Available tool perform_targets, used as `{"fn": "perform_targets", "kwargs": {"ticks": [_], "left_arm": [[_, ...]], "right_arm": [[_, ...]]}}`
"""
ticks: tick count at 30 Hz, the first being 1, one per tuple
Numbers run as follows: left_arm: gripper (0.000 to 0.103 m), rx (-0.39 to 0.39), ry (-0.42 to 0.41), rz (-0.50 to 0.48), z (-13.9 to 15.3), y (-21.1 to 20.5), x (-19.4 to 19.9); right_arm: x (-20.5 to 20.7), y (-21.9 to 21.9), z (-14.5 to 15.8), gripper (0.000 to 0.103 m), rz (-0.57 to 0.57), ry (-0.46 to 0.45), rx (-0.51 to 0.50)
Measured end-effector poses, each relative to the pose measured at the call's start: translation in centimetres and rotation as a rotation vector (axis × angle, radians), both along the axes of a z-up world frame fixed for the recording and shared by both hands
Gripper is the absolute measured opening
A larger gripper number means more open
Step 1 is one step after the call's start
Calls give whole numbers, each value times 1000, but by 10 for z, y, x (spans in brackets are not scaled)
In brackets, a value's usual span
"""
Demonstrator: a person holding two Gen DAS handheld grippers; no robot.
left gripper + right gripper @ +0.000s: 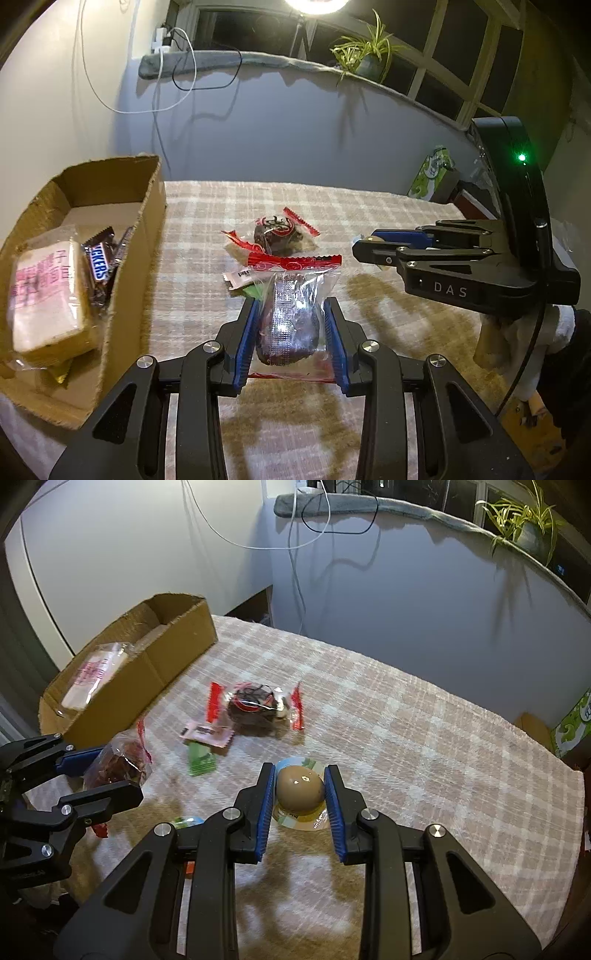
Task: Organize snacks
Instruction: 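Carry the brown candy and egg snack into the box and release both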
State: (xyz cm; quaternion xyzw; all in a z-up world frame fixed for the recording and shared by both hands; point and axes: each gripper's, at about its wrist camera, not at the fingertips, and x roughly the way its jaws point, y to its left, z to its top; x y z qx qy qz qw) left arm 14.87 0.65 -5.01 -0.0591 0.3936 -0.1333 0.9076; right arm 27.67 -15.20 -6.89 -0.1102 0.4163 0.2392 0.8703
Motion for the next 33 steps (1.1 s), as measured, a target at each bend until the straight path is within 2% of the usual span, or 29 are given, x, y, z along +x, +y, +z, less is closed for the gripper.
{"fn": "perform_targets", "kwargs": {"ticks": [14,33], "left_arm": [[34,-5,-59,55,23,31,-16],[34,9,-109,194,38,112,-12]], "right_arm": [[-18,24,34,28,31,-55,24],[-3,118,56,28,128,-89,34]]}}
